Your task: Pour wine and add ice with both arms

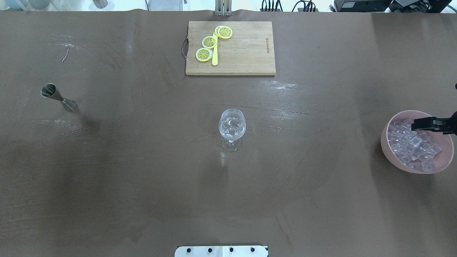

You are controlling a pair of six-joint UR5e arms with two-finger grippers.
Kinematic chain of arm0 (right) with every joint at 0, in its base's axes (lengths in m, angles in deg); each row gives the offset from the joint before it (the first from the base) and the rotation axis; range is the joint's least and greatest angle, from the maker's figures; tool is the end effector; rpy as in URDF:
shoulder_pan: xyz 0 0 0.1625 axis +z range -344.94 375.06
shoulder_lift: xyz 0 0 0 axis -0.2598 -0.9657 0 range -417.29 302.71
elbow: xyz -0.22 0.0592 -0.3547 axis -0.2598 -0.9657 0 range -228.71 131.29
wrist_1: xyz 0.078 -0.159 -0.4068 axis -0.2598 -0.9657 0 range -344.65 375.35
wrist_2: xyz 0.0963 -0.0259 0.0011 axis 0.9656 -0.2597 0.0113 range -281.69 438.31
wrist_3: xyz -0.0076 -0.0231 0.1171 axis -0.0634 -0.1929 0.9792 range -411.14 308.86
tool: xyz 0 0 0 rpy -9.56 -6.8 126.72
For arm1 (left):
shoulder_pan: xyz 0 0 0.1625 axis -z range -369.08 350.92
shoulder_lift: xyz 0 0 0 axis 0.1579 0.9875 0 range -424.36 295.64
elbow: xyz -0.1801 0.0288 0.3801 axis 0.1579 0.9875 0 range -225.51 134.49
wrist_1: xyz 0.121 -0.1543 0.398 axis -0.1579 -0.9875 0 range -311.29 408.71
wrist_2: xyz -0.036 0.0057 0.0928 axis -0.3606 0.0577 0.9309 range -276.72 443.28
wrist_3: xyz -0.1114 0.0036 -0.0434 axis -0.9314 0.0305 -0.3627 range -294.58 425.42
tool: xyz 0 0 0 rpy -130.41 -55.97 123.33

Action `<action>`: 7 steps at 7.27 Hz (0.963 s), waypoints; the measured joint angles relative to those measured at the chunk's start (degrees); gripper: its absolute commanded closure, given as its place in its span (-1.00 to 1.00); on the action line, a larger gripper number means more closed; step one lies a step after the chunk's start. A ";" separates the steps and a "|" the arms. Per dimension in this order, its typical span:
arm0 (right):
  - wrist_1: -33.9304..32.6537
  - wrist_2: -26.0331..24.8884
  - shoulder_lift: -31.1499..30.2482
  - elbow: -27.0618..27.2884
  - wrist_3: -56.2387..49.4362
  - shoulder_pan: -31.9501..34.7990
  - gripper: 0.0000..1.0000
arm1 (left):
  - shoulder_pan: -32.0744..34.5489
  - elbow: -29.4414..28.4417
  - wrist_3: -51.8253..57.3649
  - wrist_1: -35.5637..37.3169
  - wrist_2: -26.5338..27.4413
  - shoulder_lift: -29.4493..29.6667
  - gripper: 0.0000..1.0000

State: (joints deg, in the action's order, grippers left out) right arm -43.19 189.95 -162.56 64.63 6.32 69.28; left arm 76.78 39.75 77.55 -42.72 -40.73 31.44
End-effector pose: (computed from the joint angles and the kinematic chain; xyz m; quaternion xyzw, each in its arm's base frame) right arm -0.1941 -0.4217 0.5321 0.0997 -0.3628 0.1115 0.9198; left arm -0.0252 -0.5730 0.6689 0.0411 0.2902 0.1416 0.9455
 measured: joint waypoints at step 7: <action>-0.08 -4.84 0.02 -2.44 2.21 -3.70 -0.19 | 0.00 0.08 0.00 -0.06 0.00 0.02 -0.96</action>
State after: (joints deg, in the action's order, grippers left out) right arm -43.27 185.11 -162.54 62.19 8.53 65.58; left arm 76.78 39.83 77.55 -42.78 -40.73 31.46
